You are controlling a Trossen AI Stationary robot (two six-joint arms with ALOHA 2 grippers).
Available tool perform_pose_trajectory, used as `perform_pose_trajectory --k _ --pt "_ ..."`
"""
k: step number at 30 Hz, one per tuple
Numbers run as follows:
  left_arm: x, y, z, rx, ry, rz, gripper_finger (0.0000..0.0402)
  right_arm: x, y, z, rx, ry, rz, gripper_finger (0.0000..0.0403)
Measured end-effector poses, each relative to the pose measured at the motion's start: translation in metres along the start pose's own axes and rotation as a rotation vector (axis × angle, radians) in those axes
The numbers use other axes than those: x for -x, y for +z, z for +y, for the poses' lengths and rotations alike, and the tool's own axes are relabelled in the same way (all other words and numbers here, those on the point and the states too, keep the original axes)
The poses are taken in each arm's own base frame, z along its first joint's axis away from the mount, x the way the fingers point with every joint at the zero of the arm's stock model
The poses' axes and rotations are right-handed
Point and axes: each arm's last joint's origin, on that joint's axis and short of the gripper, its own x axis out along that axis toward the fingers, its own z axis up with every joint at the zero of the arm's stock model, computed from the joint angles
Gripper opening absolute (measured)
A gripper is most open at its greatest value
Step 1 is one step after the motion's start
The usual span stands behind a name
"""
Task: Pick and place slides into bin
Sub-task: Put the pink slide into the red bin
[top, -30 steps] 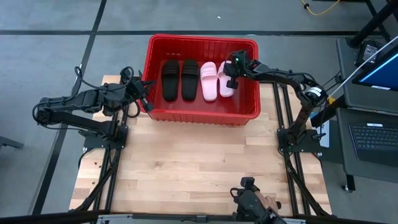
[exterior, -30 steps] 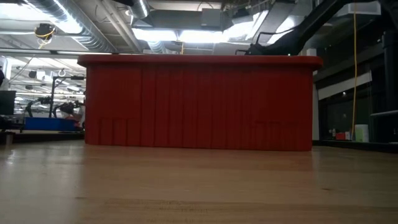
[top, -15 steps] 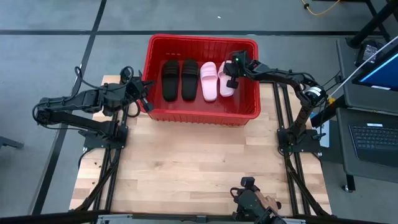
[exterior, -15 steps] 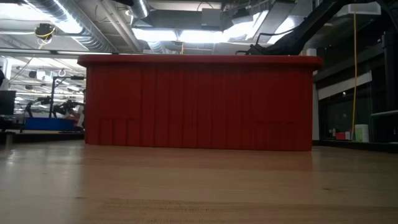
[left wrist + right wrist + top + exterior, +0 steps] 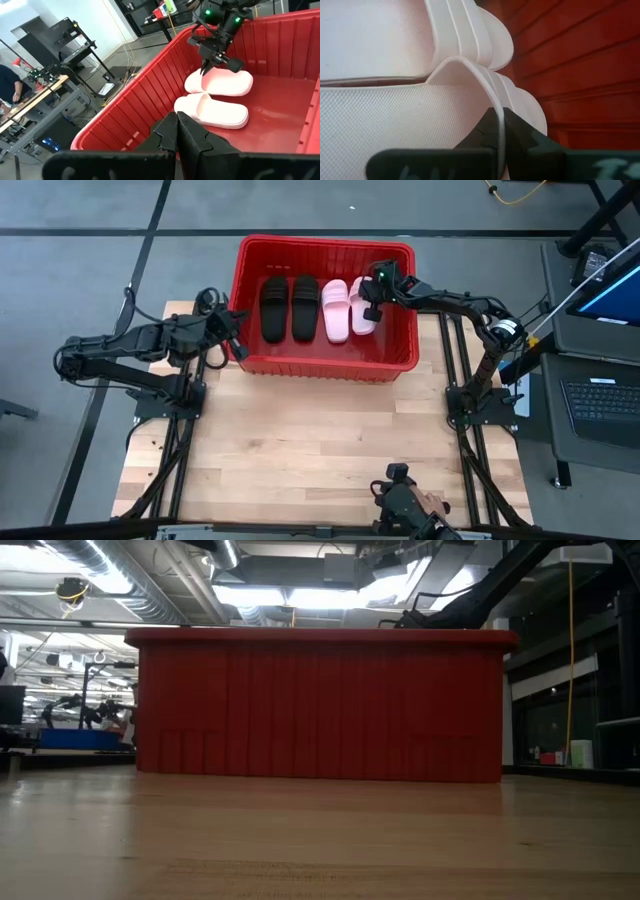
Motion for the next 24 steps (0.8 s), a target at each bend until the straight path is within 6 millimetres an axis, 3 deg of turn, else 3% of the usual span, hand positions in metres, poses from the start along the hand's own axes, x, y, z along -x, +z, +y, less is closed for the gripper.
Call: perform_pose_trajectory --k 16,24 --pt "-0.0003 0.0 -0.0003 -0.001 -0.001 0.001 0.0001 0.0 -0.0008 0.0008 0.002 0.01 0.006 0.0059" --pt "-0.0003 0.0 -0.0003 -0.001 -0.001 0.001 0.0002 0.0001 -0.0005 0.0004 -0.054 0.008 0.006 0.0101"
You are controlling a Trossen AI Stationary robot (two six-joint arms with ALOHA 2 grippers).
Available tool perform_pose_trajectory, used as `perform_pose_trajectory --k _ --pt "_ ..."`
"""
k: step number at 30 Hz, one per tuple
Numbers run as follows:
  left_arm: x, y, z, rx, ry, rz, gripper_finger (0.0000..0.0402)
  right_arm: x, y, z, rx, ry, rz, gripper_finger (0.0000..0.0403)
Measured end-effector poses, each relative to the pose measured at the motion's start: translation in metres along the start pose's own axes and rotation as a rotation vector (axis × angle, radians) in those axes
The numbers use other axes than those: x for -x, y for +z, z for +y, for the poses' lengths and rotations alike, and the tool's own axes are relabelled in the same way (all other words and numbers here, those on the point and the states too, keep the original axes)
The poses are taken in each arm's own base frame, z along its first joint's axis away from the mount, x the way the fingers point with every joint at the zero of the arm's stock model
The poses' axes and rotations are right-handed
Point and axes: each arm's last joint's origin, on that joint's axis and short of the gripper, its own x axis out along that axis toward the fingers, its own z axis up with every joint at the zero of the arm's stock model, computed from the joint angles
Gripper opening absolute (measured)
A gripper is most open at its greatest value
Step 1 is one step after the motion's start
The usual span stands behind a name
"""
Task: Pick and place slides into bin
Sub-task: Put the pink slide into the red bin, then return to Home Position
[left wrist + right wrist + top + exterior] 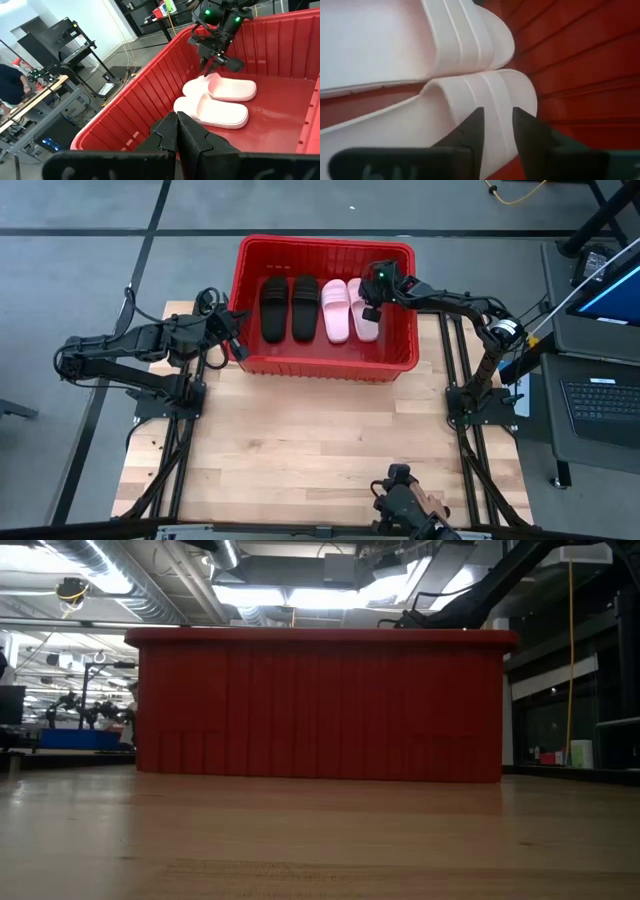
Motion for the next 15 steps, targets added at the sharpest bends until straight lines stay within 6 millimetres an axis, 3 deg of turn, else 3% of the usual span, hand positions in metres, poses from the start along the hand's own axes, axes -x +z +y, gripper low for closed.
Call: perform_pose_trajectory --k 9,15 --pt "0.0 -0.001 0.0 -0.009 -0.001 0.006 0.0001 0.001 0.003 0.005 0.012 -0.038 0.055 0.0125" --pt "0.0 -0.001 0.0 -0.009 -0.002 0.006 0.0003 0.007 0.022 0.011 0.024 -0.111 0.104 0.0125"
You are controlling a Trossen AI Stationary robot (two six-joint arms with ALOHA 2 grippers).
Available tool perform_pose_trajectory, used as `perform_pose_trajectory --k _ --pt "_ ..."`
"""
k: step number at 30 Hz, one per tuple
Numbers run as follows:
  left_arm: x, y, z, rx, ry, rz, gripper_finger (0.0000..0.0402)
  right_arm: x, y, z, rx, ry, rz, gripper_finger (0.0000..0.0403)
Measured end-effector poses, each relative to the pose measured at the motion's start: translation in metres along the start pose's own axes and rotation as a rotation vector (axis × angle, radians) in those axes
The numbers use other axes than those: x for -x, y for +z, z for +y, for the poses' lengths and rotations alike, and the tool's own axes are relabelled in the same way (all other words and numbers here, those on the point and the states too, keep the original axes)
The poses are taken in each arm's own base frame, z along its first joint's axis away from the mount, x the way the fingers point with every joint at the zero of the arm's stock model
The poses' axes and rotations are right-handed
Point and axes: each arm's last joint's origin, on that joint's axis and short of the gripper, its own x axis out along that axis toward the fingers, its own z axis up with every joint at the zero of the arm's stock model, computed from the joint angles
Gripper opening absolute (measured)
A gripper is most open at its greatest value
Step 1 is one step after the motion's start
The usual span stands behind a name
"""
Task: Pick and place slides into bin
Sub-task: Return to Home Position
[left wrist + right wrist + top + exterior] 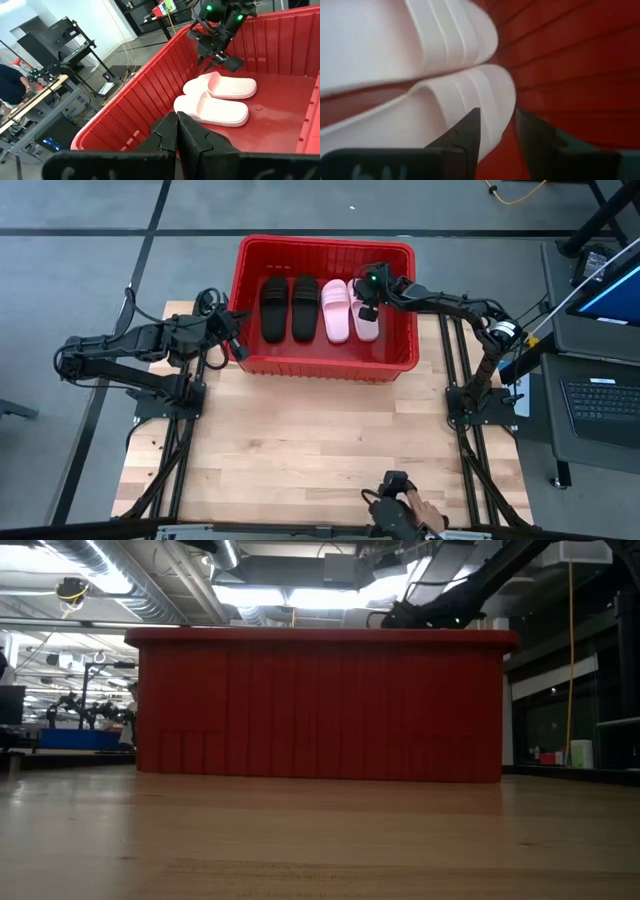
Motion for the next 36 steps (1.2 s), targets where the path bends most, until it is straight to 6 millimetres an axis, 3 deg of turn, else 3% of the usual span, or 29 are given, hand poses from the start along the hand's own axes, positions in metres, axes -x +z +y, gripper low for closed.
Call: perform_pose_trajectory --k 10,18,22,29,36 --pt "0.0 0.0 0.0 0.002 0.0 0.0 0.0001 0.035 0.046 -0.006 0.035 0.058 0.007 0.0114" --pt "0.0 0.001 -0.002 0.001 -0.069 -0.018 0.0001 0.087 0.089 -0.017 -0.064 0.113 -0.013 0.0011" --pt "0.0 0.001 -0.003 -0.006 -0.084 -0.024 0.0003 0.117 0.111 -0.017 -0.067 0.129 -0.063 0.0007" --pt "0.005 0.01 -0.008 0.07 -0.218 -0.128 0.0002 0.172 0.152 0.006 -0.006 0.162 -0.24 0.0004" --pt "0.019 0.018 -0.017 0.069 -0.397 -0.24 0.0002 0.215 0.175 0.049 0.008 0.257 -0.35 0.0003"
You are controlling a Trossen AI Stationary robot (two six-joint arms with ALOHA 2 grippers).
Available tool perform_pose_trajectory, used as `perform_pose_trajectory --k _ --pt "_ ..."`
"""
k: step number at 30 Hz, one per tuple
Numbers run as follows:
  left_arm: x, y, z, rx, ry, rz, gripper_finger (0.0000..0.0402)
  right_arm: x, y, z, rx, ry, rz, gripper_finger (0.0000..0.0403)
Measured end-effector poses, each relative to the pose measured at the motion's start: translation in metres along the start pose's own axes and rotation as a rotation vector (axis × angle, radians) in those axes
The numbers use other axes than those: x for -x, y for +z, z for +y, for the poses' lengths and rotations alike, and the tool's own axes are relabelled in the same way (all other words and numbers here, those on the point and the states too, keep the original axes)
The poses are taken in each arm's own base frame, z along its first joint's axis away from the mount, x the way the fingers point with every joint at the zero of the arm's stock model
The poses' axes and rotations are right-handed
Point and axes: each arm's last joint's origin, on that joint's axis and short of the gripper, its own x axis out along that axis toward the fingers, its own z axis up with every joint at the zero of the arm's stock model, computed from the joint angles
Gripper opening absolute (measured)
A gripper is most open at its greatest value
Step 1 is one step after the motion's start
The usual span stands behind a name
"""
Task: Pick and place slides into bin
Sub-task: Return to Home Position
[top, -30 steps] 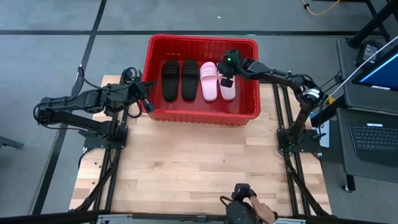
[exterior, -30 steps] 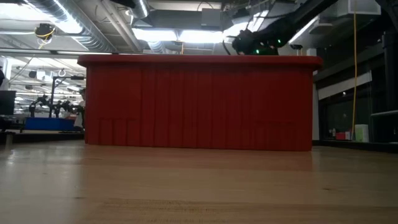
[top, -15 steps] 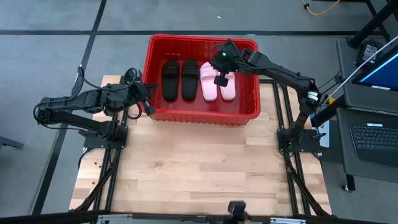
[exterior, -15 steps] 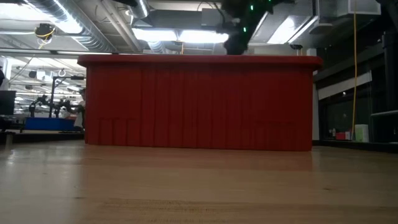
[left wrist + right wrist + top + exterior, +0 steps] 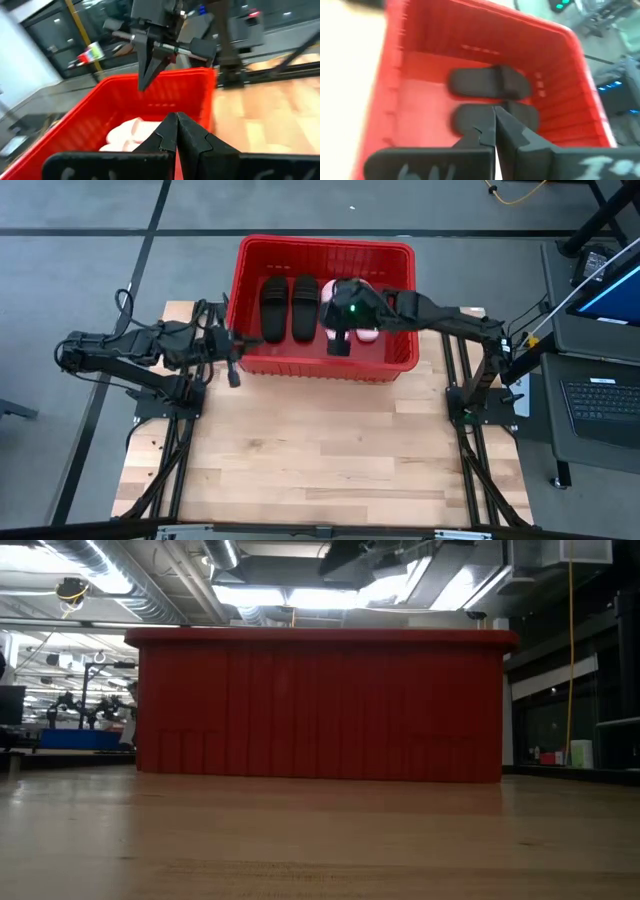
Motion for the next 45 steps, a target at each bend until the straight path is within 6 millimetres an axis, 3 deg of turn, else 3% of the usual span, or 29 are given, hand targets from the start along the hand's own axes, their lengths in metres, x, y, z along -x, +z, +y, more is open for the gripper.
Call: perform_pose_trajectory --k 5,10,16,20,27,32,40,45 --pt "0.012 0.002 -0.008 -0.025 -0.14 -0.047 0.0001 0.004 0.006 0.044 -0.045 0.09 0.003 0.0002" --pt "0.022 -0.002 -0.015 0.022 -0.247 -0.048 0.0002 0.001 0.007 0.099 -0.102 0.142 -0.014 0.0002" --pt "0.023 -0.041 -0.038 0.019 -0.291 -0.13 0.0001 0.002 0.005 0.163 -0.147 0.137 -0.105 0.0003" --pt "0.039 -0.062 -0.03 0.035 -0.219 -0.226 0.0001 0.016 0.01 0.183 -0.179 0.186 -0.143 0.0003" --pt "0.07 -0.094 -0.008 0.115 -0.17 -0.444 0.0001 0.039 0.033 0.184 -0.171 0.201 -0.286 0.0004" --pt "0.076 -0.121 -0.006 0.164 -0.141 -0.515 0.0001 0.047 0.052 0.164 -0.223 0.168 -0.414 0.0004" --pt "0.066 -0.149 -0.019 0.213 -0.121 -0.531 0.0001 0.038 0.061 0.134 -0.297 0.275 -0.526 0.0005" --pt "0.055 -0.166 -0.03 0.23 -0.124 -0.466 0.0001 0.03 0.056 0.134 -0.292 0.271 -0.498 0.0005"
